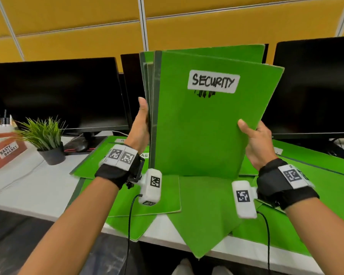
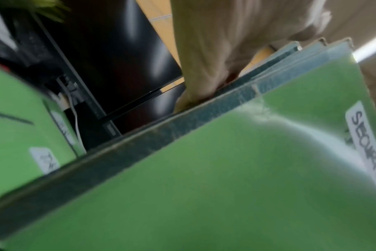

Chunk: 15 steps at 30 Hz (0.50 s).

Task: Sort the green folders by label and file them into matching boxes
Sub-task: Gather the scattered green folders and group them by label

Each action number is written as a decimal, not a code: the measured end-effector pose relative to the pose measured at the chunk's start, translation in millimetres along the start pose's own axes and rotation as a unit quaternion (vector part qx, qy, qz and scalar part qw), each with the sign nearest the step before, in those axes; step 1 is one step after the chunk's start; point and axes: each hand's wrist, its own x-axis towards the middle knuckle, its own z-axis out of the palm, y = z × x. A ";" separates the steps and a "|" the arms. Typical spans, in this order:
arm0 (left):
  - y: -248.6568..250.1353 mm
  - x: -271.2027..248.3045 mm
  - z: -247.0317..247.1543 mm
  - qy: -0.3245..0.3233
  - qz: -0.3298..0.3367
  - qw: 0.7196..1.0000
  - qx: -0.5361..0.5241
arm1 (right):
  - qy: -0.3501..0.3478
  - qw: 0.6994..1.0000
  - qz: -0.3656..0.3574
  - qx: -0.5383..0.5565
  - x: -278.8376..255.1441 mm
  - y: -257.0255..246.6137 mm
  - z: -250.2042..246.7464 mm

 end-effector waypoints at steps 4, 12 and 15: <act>-9.0 5.2 -9.4 0.014 -0.013 0.985 0.174 | -0.006 0.999 -0.042 -0.016 -6.2 -1.5 2.4; -31.9 -1.2 -36.4 -0.076 -0.076 0.934 0.342 | -0.048 0.995 0.005 -0.087 -1.2 17.5 -1.8; -44.6 0.4 -56.6 -0.031 -0.134 0.906 0.400 | -0.038 0.995 -0.004 -0.097 3.3 22.5 -0.8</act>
